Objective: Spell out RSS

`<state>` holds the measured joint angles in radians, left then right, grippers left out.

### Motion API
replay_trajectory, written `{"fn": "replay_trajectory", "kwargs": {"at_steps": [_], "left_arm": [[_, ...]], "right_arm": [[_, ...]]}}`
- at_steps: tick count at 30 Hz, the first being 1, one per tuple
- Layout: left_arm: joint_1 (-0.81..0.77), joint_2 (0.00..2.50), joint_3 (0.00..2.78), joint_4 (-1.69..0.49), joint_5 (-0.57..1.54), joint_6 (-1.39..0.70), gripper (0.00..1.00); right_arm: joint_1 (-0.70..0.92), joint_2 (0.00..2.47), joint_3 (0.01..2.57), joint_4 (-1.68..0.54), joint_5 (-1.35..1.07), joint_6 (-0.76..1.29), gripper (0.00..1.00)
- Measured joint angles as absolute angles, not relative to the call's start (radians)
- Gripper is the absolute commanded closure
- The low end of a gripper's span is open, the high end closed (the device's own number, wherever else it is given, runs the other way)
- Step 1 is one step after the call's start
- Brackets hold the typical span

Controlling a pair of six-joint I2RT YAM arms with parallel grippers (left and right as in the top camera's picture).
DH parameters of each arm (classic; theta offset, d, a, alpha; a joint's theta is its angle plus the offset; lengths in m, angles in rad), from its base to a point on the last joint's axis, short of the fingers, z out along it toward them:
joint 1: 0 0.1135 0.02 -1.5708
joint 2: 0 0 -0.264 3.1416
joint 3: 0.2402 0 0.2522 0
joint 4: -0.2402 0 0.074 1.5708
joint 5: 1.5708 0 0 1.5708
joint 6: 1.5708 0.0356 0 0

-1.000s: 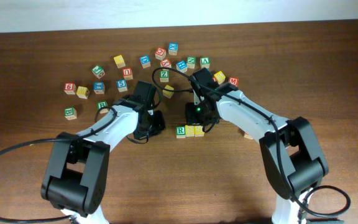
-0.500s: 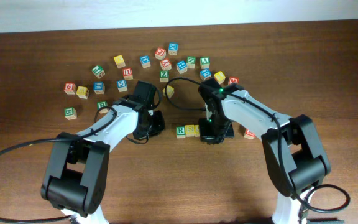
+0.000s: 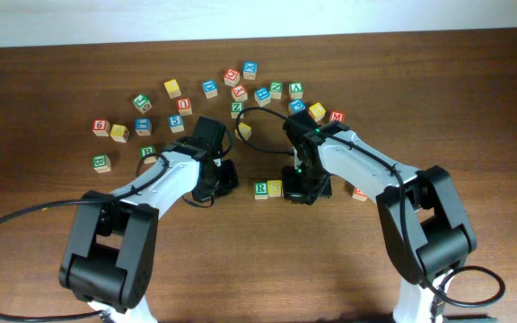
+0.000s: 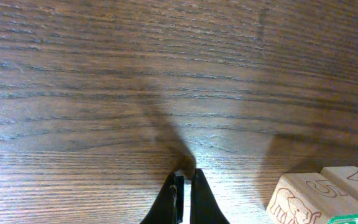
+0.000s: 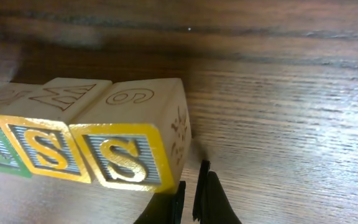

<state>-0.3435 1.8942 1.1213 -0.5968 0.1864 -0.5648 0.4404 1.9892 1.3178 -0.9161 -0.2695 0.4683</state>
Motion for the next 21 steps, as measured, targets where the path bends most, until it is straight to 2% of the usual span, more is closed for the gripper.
{"fn": "replay_trajectory", "kwargs": {"at_steps": [5, 9, 21], "left_arm": [[-0.344, 1.894, 1.121, -0.598, 0.187, -0.565, 0.99], [-0.344, 1.894, 1.122, -0.598, 0.187, -0.565, 0.99], [-0.344, 1.894, 1.122, -0.608, 0.187, -0.564, 1.0]], "right_arm": [[0.419, 1.986, 1.341, -1.055, -0.274, 0.437, 0.96], [0.348, 1.982, 1.357, -0.954, -0.207, 0.424, 0.96], [0.409, 1.991, 1.357, -0.882, -0.25, 0.424, 0.96]]}}
